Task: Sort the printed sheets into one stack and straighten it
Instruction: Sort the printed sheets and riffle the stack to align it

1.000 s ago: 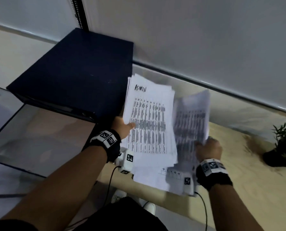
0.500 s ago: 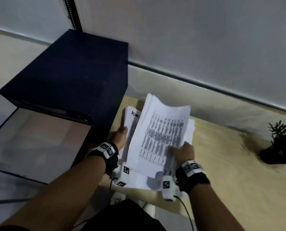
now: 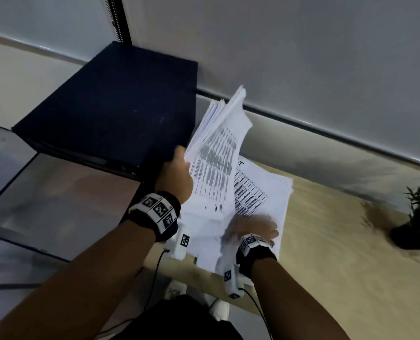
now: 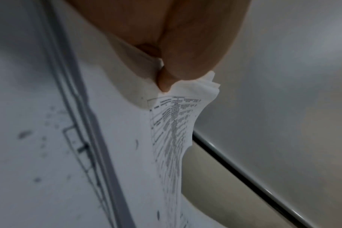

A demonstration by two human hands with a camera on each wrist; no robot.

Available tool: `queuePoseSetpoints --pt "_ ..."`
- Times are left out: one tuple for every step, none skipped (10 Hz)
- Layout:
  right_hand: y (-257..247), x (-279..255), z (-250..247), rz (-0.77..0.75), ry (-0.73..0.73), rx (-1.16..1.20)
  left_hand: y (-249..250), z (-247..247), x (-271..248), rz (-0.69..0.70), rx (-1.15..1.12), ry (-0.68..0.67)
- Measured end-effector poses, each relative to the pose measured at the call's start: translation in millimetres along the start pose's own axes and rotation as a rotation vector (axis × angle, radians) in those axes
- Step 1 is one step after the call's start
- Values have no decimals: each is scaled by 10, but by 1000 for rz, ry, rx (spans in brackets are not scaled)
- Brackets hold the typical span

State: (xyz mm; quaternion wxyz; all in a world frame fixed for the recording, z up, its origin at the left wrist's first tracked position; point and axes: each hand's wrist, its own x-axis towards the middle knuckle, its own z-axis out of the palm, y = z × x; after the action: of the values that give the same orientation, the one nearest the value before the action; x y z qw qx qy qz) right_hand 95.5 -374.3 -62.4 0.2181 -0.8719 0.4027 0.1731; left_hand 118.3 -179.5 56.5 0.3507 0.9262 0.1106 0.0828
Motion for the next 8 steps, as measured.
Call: queuePoseSetpoints --pt "-30 -70 28 -61 18 -56 131 -161 96 39 -11 79" --pt "-44 24 107 -111 -25 -9 169 -219 147 33 -5 132" --pt "-34 151 65 -129 -70 22 123 -215 161 19 -49 131" --pt "-6 182 66 -52 -116 33 68 -198 176 2 -80 124" --pt "27 111 124 -16 -113 121 68 -197 169 -7 -89 122" --pt "-1 115 203 -86 -69 35 87 -215 169 -6 -79 118" --pt "66 147 85 -82 -104 -47 108 -201 175 -4 -91 126" --pt "158 258 -26 -37 -104 -20 138 -211 151 -16 -100 113"
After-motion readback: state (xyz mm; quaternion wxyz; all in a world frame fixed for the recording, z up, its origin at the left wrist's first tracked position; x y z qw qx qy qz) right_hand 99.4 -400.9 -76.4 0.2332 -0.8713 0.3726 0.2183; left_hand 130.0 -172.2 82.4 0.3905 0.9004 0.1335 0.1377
